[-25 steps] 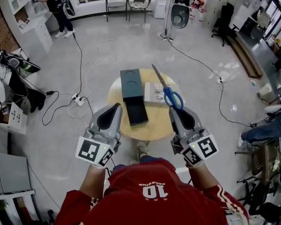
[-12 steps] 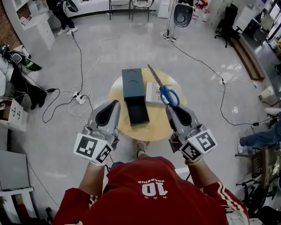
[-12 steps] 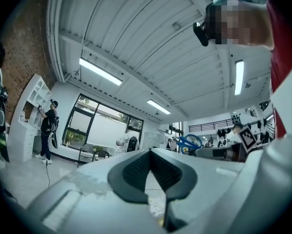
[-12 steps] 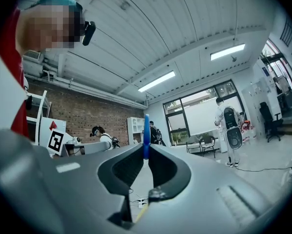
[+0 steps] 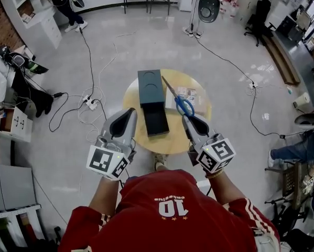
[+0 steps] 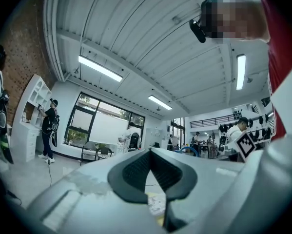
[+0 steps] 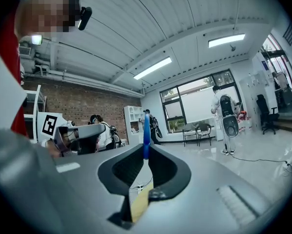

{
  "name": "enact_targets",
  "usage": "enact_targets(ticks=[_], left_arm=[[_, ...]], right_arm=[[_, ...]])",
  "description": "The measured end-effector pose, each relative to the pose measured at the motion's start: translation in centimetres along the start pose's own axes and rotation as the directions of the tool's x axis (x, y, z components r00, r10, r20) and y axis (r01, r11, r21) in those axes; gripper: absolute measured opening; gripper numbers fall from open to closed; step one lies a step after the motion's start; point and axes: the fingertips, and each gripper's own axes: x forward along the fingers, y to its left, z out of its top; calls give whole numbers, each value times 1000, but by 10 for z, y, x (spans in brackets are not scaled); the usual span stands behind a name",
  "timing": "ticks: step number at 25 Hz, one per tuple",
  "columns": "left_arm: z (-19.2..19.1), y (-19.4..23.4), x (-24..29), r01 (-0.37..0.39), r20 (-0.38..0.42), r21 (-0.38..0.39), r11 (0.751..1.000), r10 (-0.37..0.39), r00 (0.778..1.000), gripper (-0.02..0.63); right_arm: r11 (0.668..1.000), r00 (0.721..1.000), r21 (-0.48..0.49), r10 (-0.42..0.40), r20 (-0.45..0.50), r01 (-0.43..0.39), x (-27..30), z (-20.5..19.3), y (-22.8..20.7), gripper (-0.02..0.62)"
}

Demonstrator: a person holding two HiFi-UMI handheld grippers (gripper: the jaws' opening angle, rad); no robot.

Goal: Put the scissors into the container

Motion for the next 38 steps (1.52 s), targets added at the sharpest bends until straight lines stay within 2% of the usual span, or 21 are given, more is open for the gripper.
enact_targets(ticks=[9, 22, 27, 38], left_arm=[[-30, 5, 18, -3, -33, 27, 1000, 4, 999, 2], [-54, 6, 25, 3, -51, 11, 1000, -3, 999, 2], [-63, 3, 24, 3, -63, -4, 1000, -3, 998, 2], [-73, 4, 27, 2, -94, 4, 1000, -2, 996, 2]], right_arm=[[999, 996, 47, 2, -94, 2, 16, -35, -16, 34], [970, 962, 242, 58, -265, 9, 28, -127, -33, 34], [960, 939, 280, 72, -338, 28, 28, -165, -42, 34], [934, 862, 336, 68, -502, 121, 34, -262, -72, 34]])
